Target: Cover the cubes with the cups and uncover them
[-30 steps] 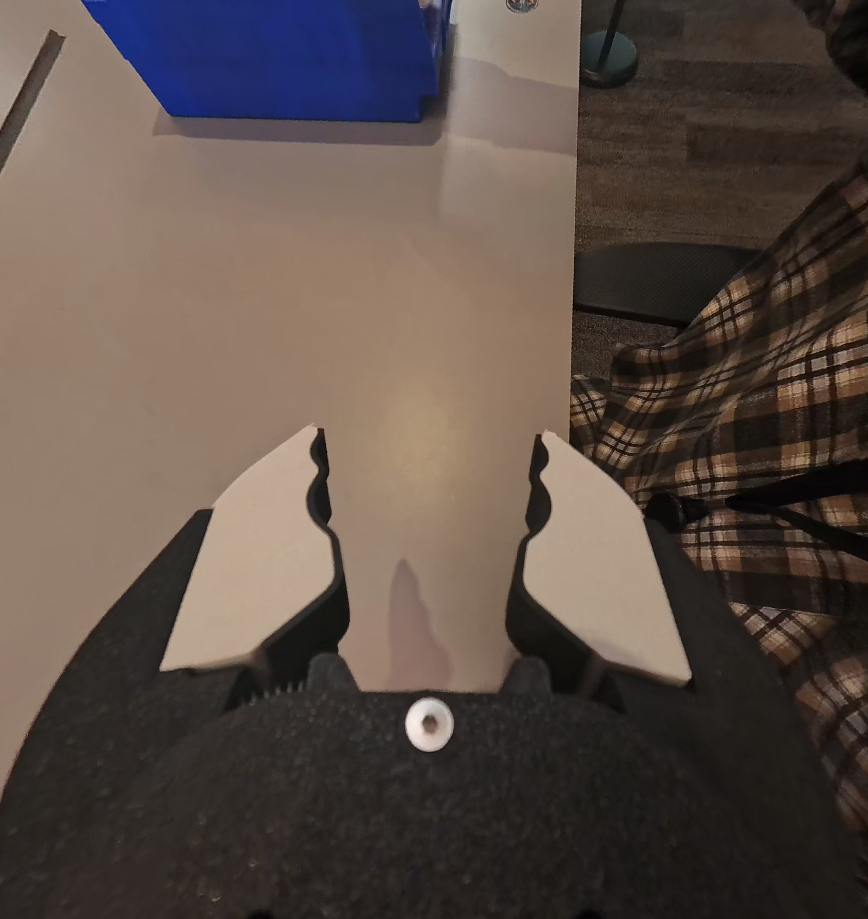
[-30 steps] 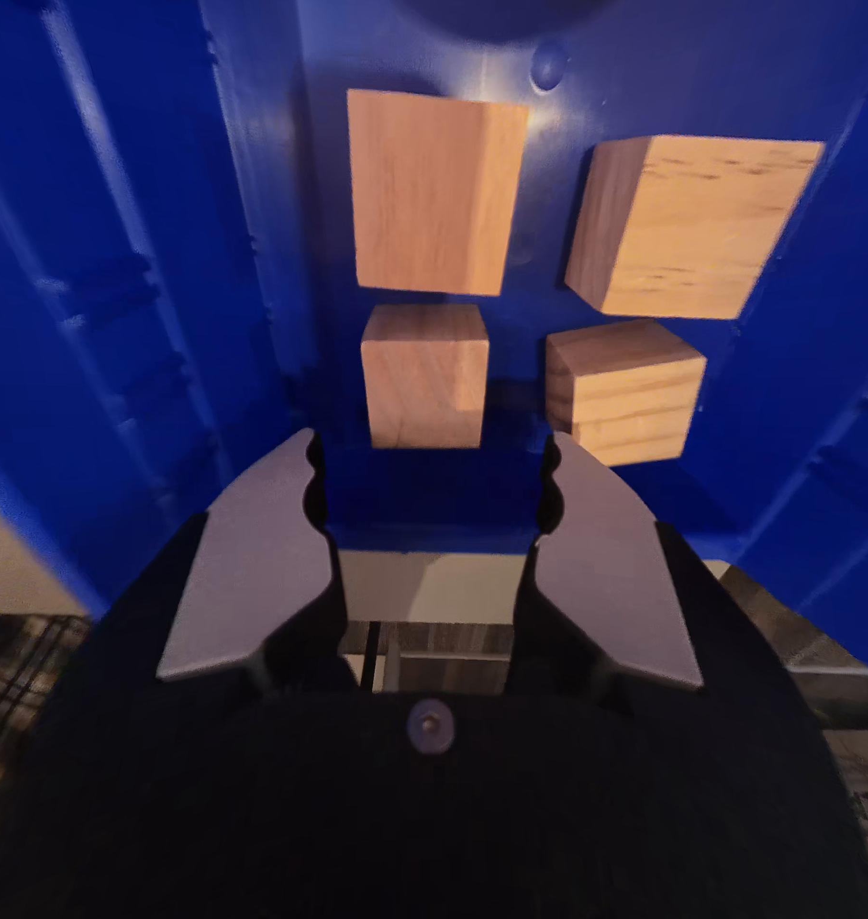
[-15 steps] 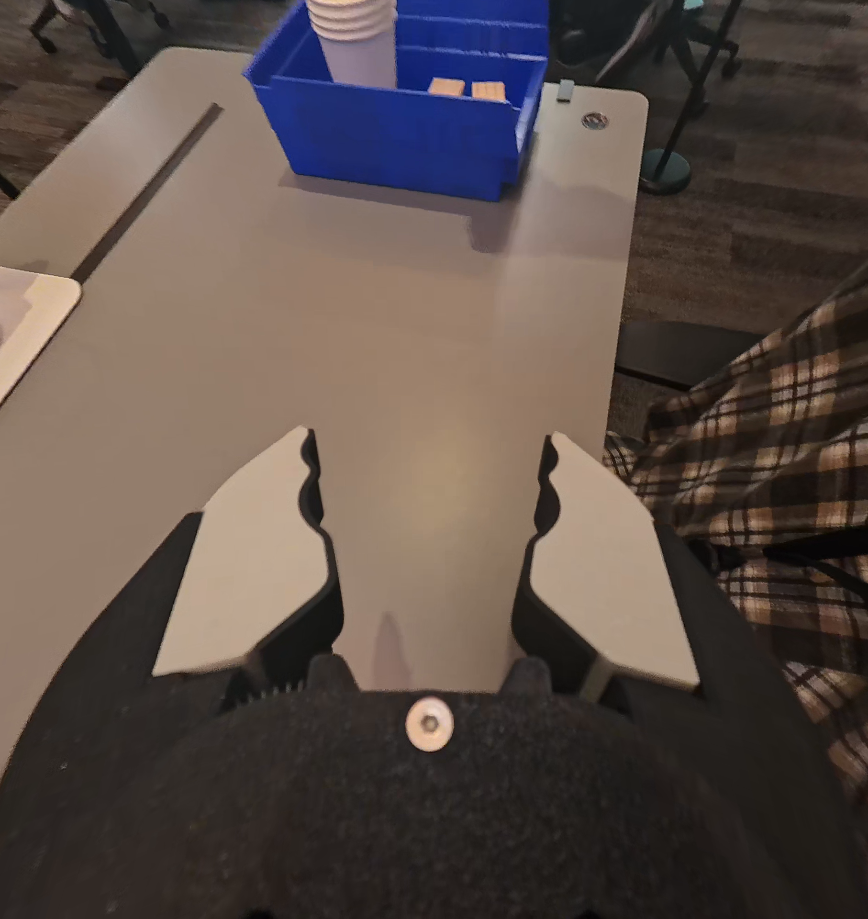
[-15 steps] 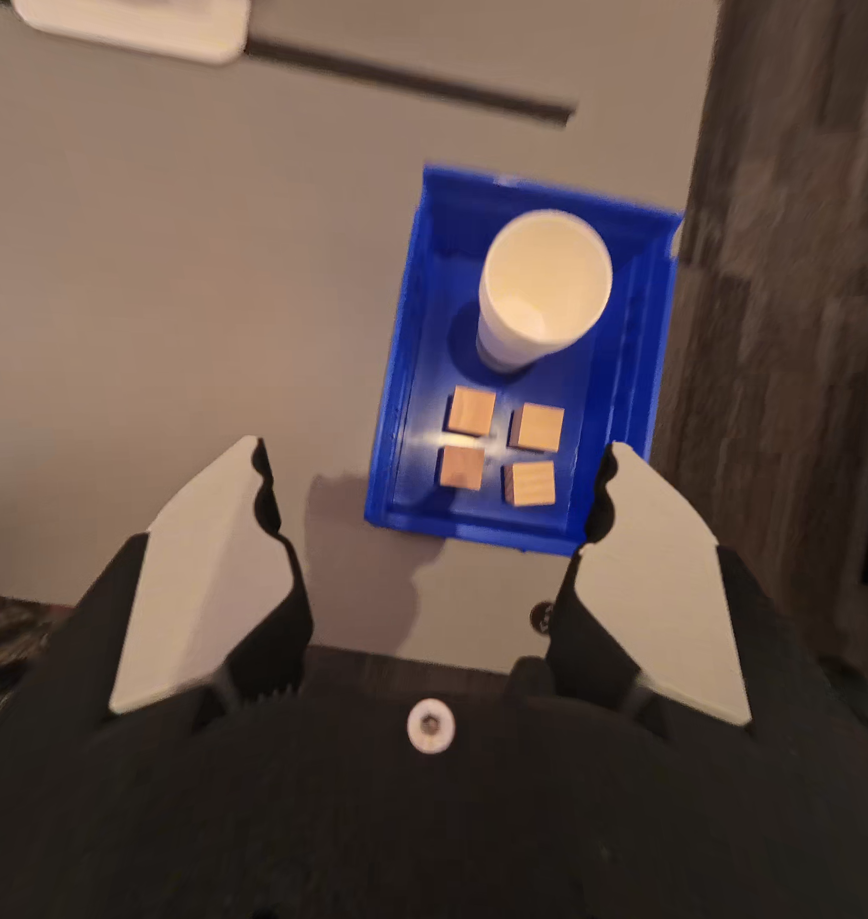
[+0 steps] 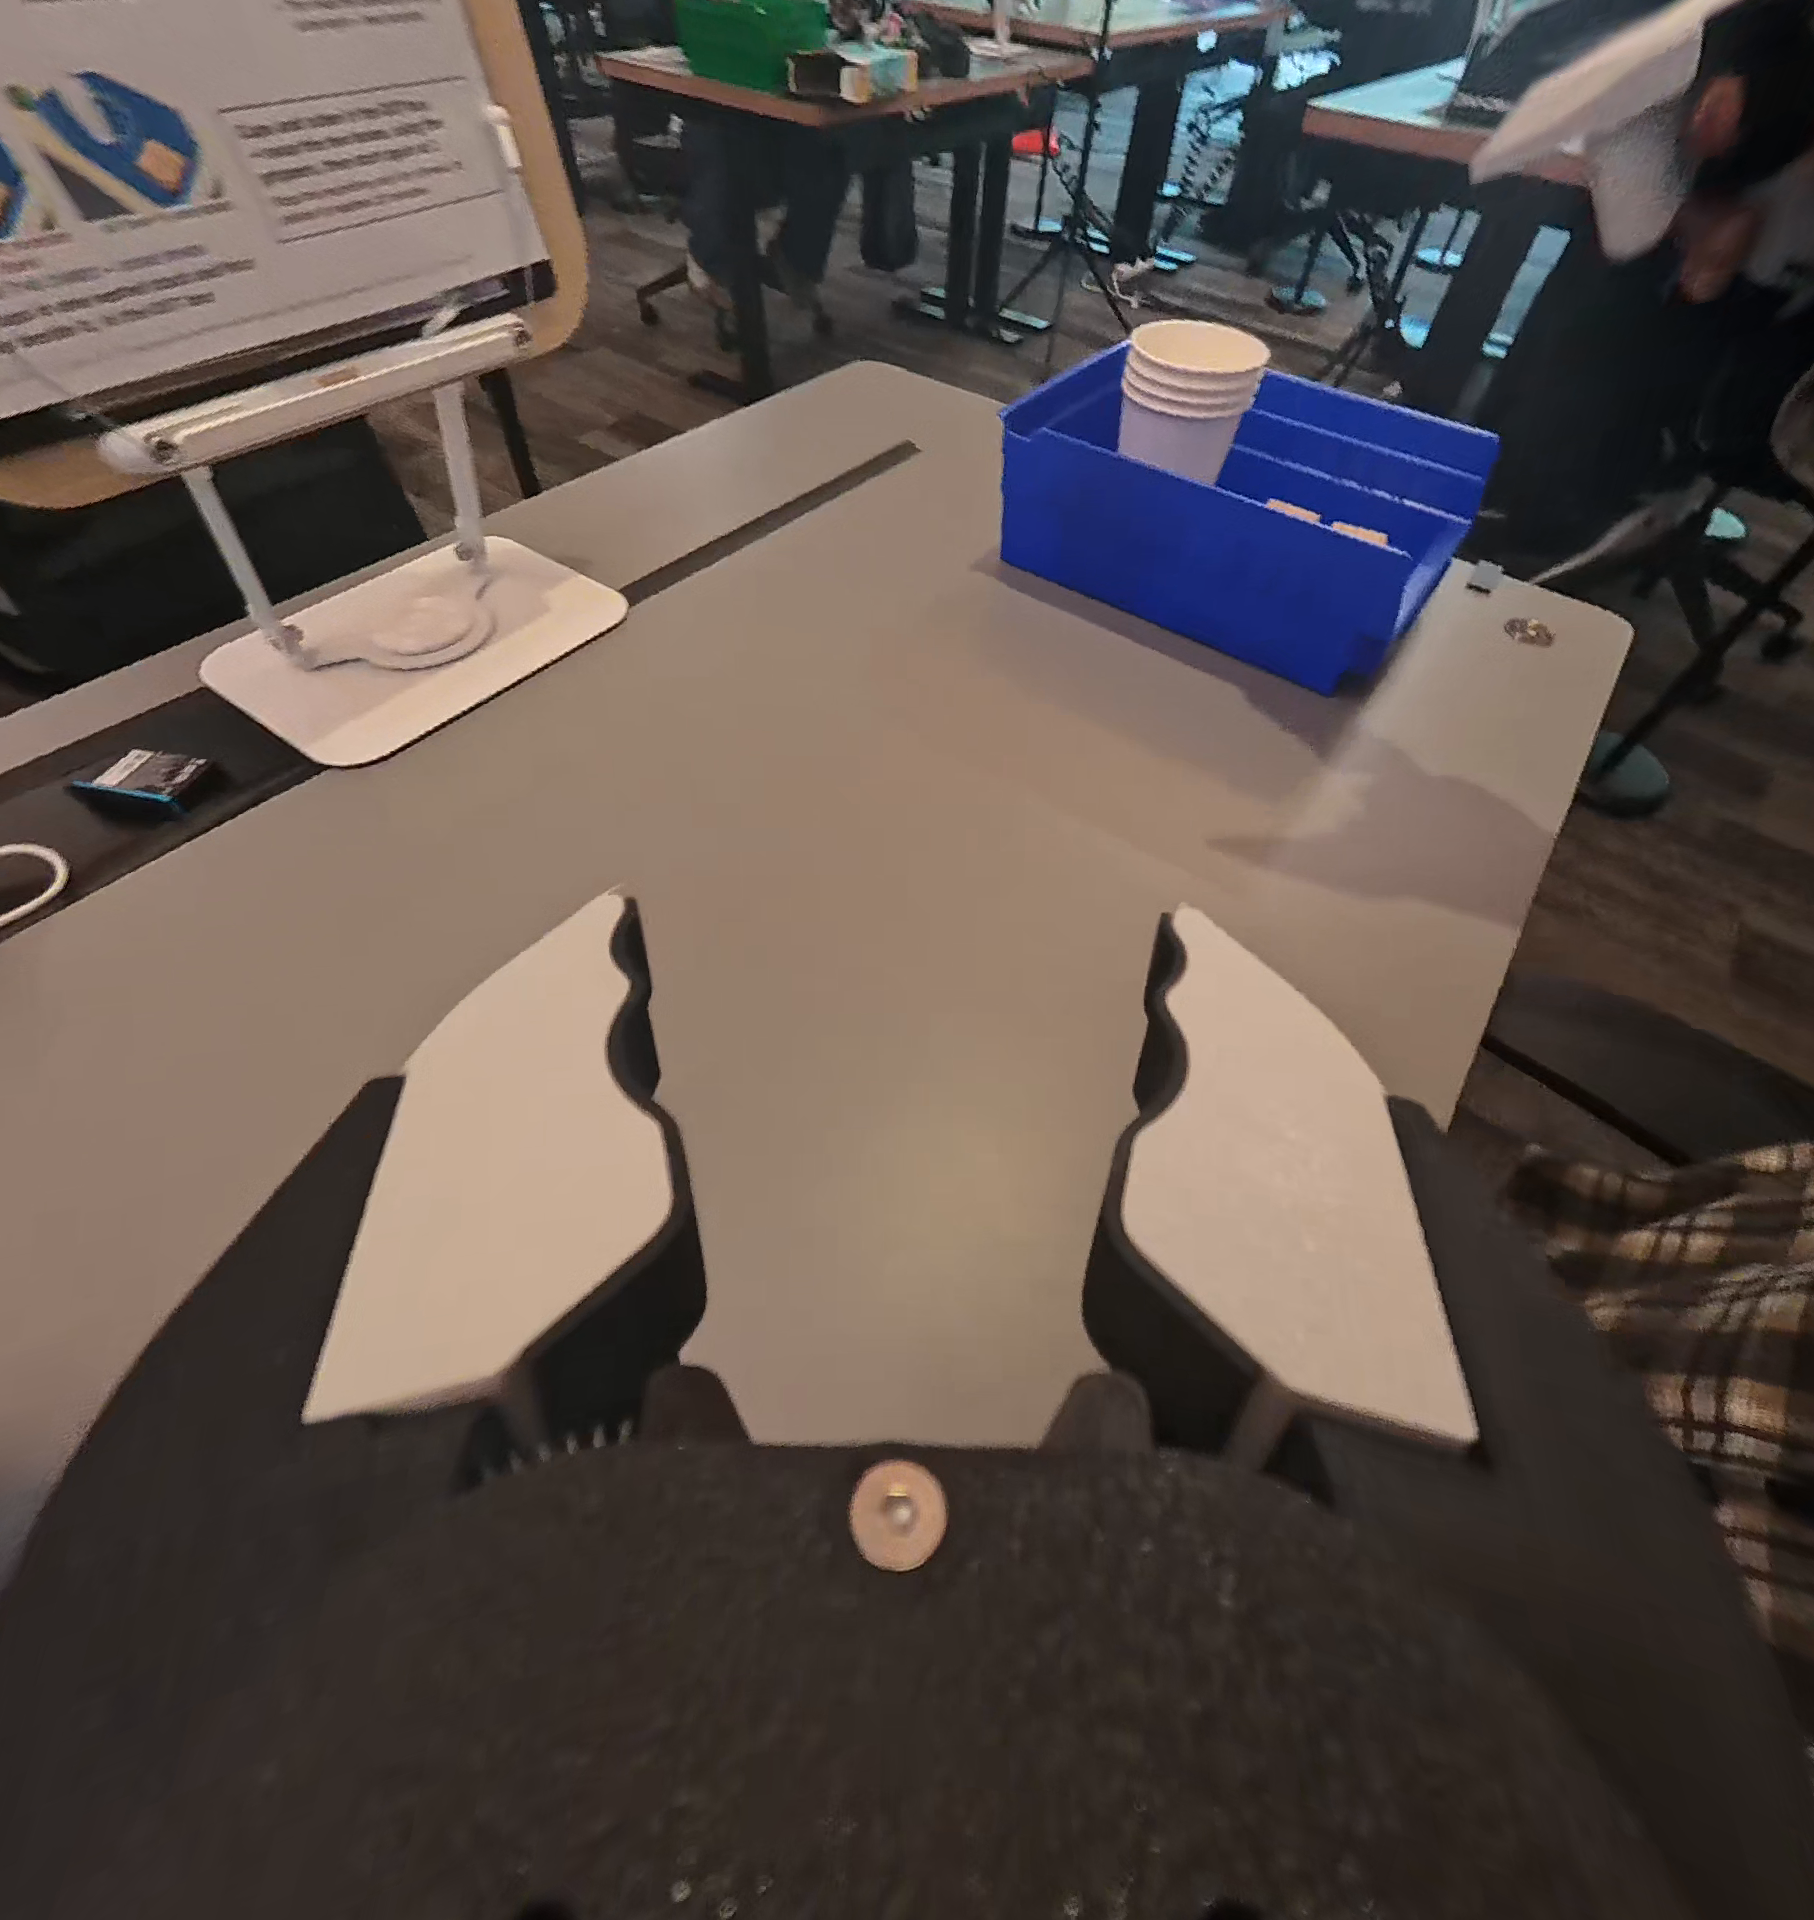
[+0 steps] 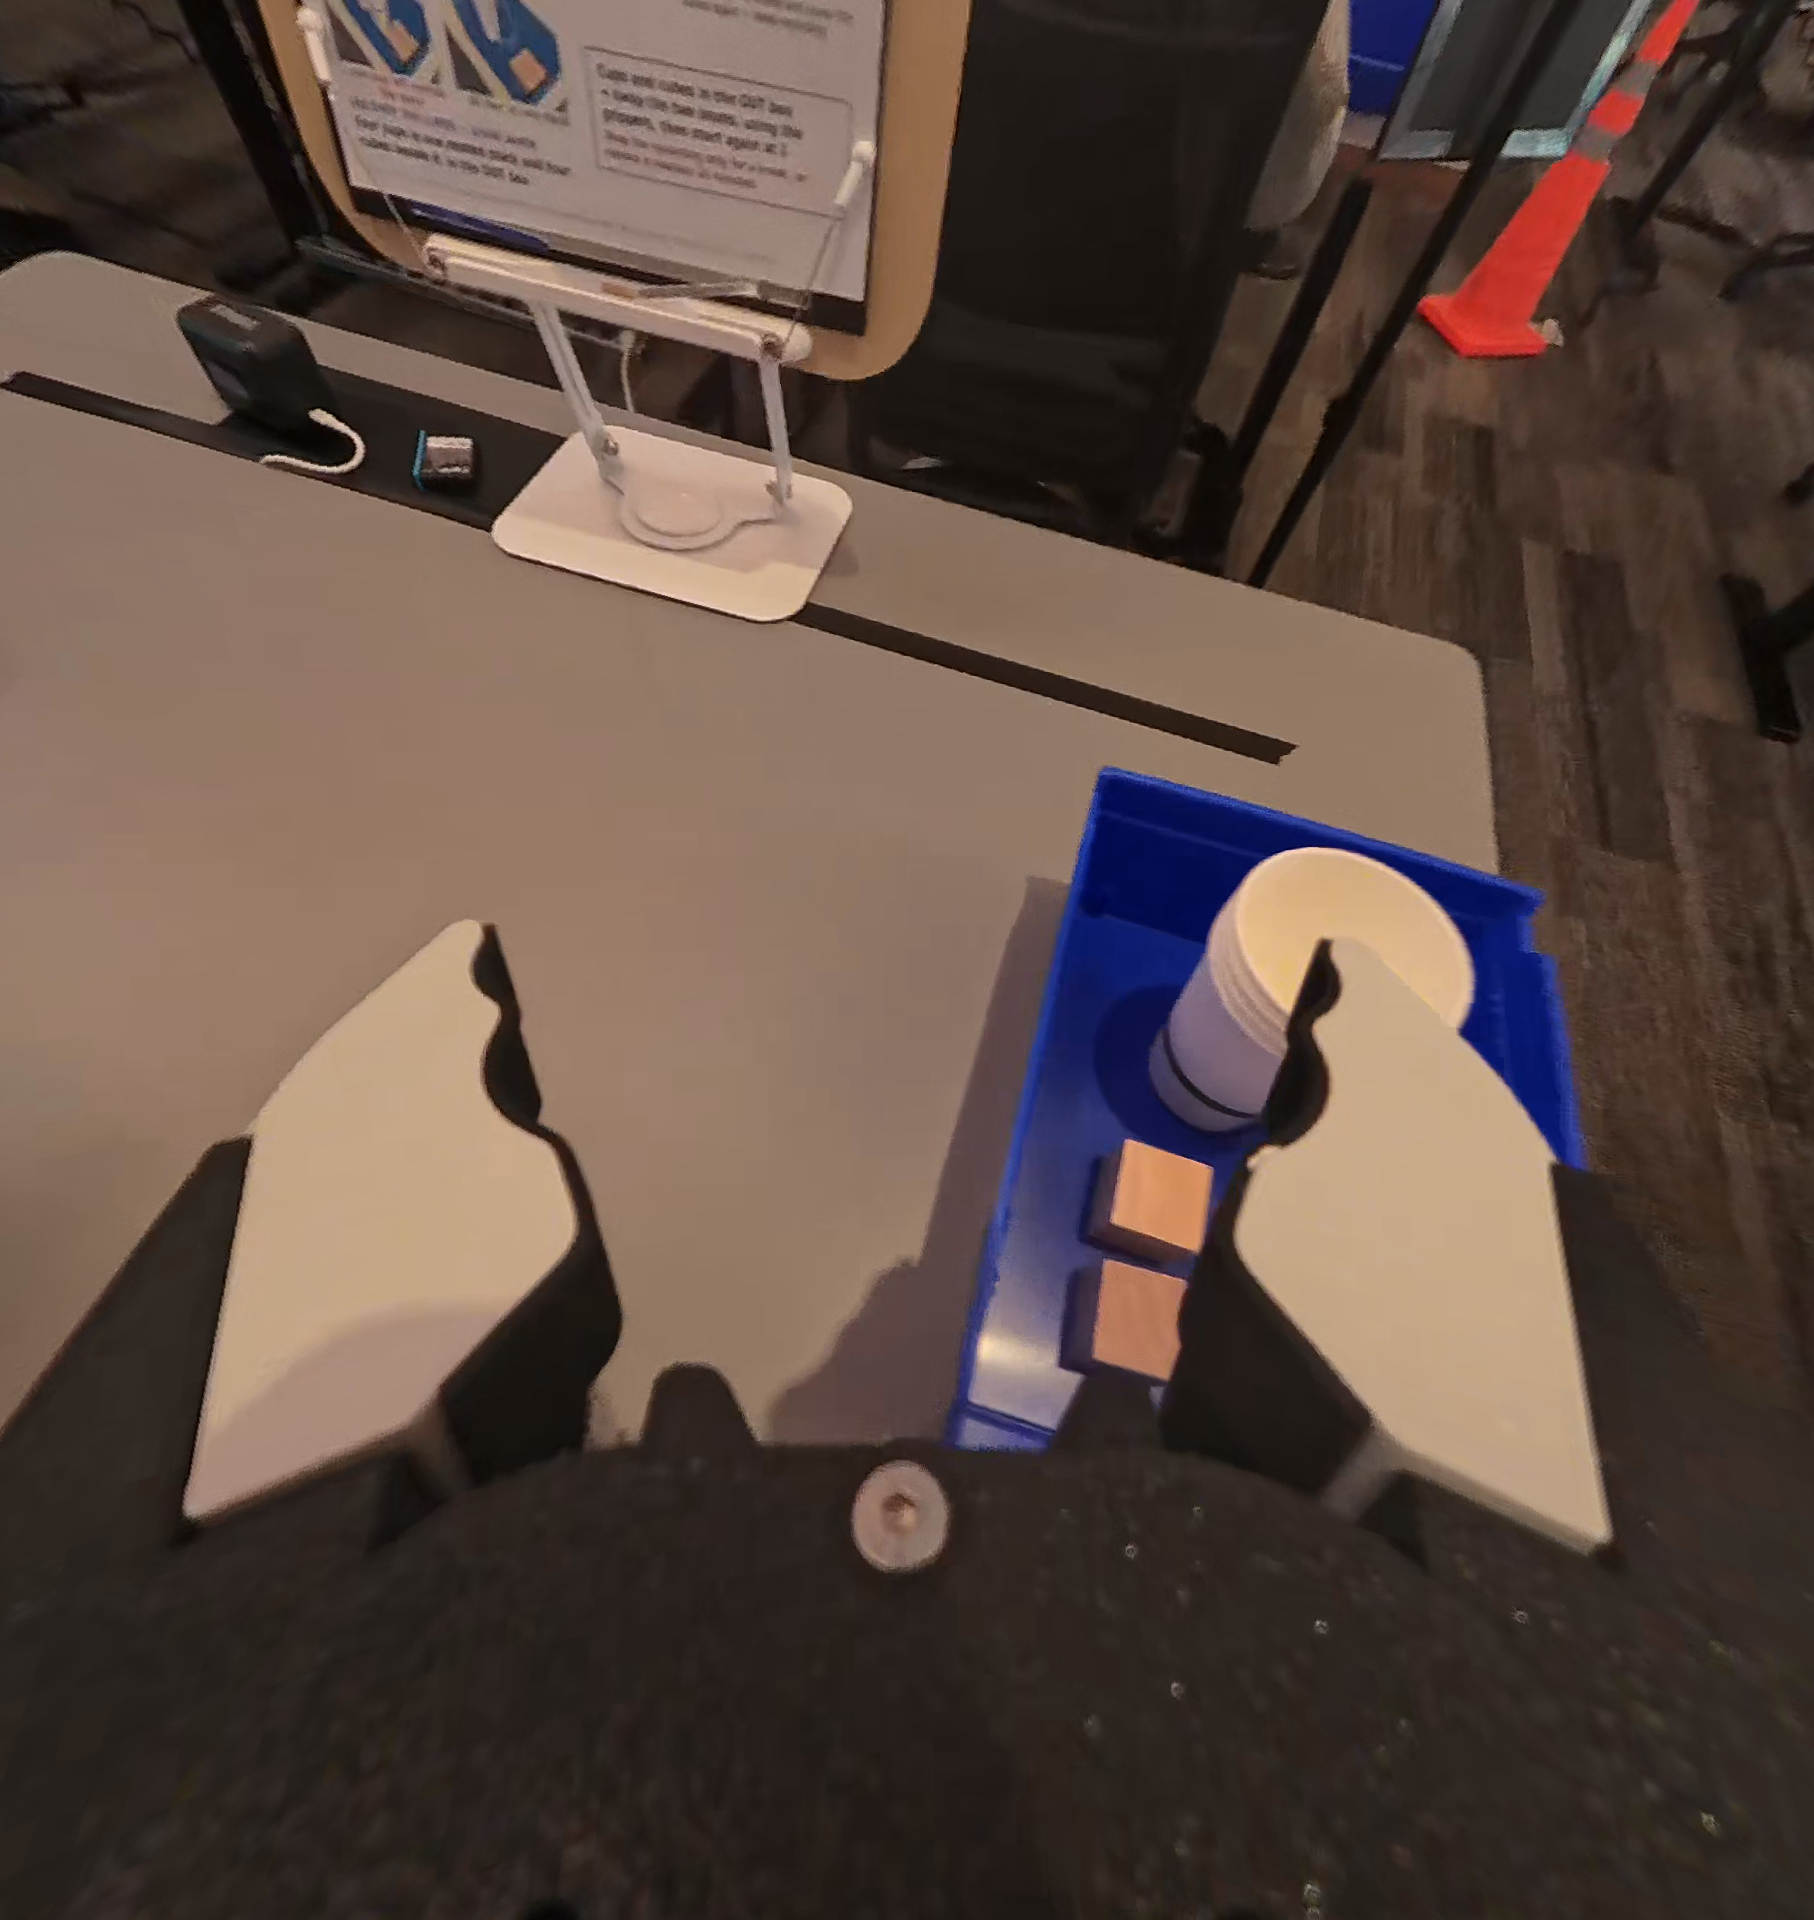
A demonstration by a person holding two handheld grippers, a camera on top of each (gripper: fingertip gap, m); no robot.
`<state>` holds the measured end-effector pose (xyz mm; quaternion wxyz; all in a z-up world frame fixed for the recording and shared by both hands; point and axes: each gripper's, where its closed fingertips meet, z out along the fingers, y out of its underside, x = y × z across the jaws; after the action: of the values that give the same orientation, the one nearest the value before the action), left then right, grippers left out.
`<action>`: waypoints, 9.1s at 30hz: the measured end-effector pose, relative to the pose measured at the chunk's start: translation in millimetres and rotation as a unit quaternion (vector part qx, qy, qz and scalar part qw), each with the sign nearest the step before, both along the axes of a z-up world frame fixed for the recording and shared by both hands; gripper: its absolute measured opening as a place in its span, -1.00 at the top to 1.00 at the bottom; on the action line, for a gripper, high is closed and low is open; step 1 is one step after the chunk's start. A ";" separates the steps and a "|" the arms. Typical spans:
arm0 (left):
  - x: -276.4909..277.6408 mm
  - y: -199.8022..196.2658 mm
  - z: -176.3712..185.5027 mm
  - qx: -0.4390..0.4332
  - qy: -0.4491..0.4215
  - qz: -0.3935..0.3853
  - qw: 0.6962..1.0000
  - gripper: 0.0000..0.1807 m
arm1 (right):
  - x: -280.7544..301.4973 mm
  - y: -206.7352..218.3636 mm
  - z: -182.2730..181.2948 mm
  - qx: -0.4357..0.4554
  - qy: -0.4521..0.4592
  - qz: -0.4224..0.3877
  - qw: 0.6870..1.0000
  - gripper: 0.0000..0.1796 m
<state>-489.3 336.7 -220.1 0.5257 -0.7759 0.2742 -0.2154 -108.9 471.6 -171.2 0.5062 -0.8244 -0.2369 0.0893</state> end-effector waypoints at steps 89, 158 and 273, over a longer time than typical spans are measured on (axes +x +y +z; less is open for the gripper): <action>-102.2 -72.3 49.5 0.155 -0.085 0.153 0.972 0.09 | 27.5 60.9 -205.7 -0.406 -0.078 -0.021 0.910 0.96; -235.9 -65.6 -52.3 -0.096 0.041 0.334 0.937 0.00 | -228.1 -151.7 -167.4 -0.317 0.259 0.280 0.868 0.46; -7.6 -46.4 -4.4 -0.032 0.063 0.044 0.997 0.25 | -230.7 -114.5 -182.5 -0.102 -0.433 0.569 0.691 0.43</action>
<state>-496.9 290.3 -224.4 0.4914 -0.8156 0.2656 -0.1509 -339.5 357.1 -353.7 0.1122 -0.5253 -0.8433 0.0168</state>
